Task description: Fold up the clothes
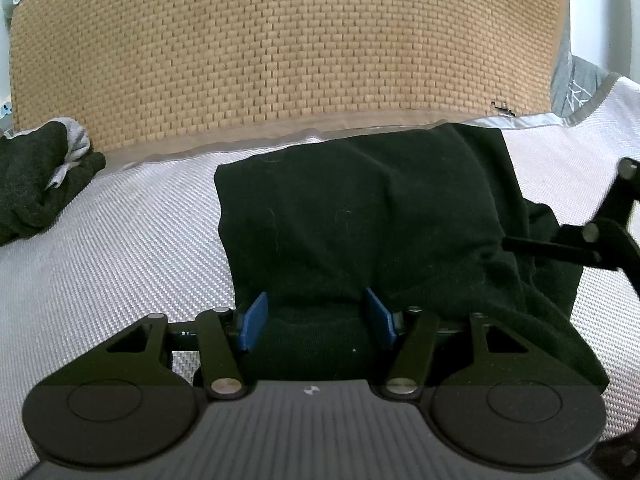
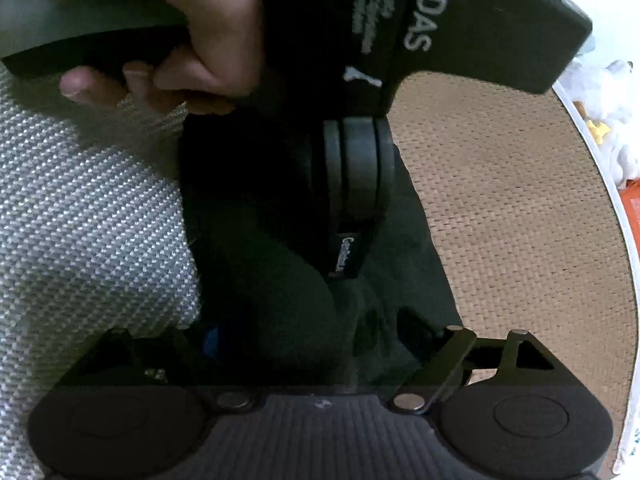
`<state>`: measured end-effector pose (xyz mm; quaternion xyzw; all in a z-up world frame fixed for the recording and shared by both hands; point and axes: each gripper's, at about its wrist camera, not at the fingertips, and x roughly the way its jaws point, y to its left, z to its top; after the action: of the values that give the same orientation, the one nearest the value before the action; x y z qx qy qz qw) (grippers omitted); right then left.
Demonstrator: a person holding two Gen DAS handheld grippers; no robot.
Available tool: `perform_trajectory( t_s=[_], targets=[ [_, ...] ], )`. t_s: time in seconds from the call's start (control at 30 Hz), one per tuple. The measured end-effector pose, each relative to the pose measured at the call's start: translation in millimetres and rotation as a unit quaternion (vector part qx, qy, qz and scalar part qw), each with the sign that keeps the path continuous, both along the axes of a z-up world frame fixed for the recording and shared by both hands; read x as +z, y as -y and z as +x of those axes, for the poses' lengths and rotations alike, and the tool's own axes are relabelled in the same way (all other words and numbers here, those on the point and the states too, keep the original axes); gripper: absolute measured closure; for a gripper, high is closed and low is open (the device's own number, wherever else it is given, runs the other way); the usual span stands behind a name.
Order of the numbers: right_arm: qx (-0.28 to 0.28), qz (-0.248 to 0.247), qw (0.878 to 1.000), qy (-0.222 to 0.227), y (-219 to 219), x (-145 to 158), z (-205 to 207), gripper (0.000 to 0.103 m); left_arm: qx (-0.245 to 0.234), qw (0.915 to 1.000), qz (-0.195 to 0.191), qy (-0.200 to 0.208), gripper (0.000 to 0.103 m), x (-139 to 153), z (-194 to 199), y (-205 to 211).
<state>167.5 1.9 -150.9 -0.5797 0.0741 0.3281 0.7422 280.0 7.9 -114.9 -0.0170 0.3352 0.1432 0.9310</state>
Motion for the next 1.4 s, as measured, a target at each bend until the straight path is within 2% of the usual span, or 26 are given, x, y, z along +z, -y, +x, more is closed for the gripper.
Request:
perform_trajectory(
  t_s=[0.17,0.37,0.53,0.73,0.93,1.1,1.4],
  targets=[
    [0.013,-0.002,1.0,-0.007,-11.8,3.1,7.0,0.017,0.002,1.0,0.003,-0.001,0.045,-0.7,0.0,2.1],
    [0.022,-0.006,0.998,-0.055,-26.2,16.5,22.9,0.018,0.001,1.0,0.007,-0.006,0.045,0.0,-0.6,2.7],
    [0.024,0.004,0.997,-0.076,-35.3,23.1,26.3,0.024,0.004,0.9999,0.006,-0.008,0.045,0.0,-0.7,1.6],
    [0.019,0.014,0.996,-0.083,-57.0,28.5,26.5,0.025,0.005,0.9999,0.008,-0.006,0.045,-1.0,-1.5,1.8],
    [0.018,0.017,0.996,-0.089,-26.5,32.8,54.2,0.026,0.004,0.9999,0.008,-0.005,0.045,-1.7,-1.9,1.5],
    [0.02,0.018,0.995,-0.092,-40.5,39.7,72.4,0.026,0.004,0.9999,0.008,-0.005,0.045,-2.2,-1.7,1.9],
    [0.017,0.022,0.995,-0.096,-37.1,37.4,102.9,0.026,0.005,0.9999,0.01,-0.01,0.045,0.4,0.1,2.4]
  ],
)
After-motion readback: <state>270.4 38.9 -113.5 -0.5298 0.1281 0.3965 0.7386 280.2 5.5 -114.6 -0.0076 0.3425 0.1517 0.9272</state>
